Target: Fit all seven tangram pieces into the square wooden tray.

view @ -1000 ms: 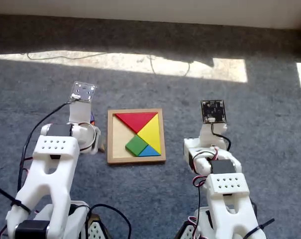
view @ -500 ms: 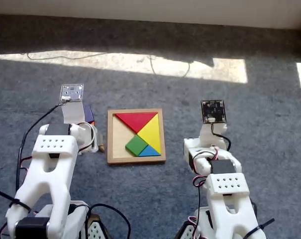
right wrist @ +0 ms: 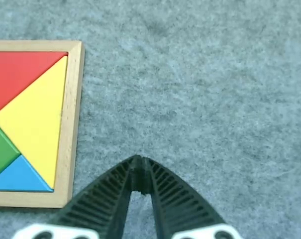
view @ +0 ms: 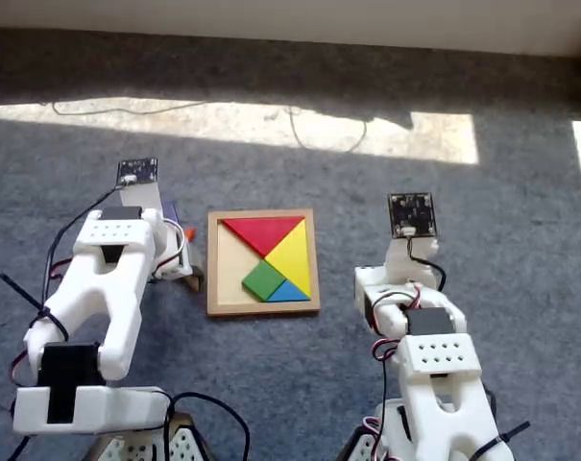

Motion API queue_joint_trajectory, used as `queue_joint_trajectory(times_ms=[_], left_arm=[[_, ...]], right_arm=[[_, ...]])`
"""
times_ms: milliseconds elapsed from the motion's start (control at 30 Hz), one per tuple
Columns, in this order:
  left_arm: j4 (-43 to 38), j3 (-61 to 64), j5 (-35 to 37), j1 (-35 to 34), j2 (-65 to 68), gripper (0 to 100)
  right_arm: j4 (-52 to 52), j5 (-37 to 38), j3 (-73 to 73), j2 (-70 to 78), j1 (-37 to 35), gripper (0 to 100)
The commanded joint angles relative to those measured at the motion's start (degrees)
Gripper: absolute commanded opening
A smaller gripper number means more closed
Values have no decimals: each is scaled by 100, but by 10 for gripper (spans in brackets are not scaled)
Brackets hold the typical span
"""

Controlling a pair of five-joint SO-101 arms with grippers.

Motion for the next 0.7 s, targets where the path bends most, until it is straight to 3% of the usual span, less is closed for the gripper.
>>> queue_joint_trajectory(times_ms=[0, 400, 667], left_arm=[[-53, -321, 290, -84, 57, 266], [18, -655, 308, 40, 532, 264], [352, -954, 281, 66, 831, 151]], right_arm=[[-119, 0, 4, -92, 31, 10], [-119, 0, 4, -92, 31, 10], [-119, 0, 4, -92, 31, 10]])
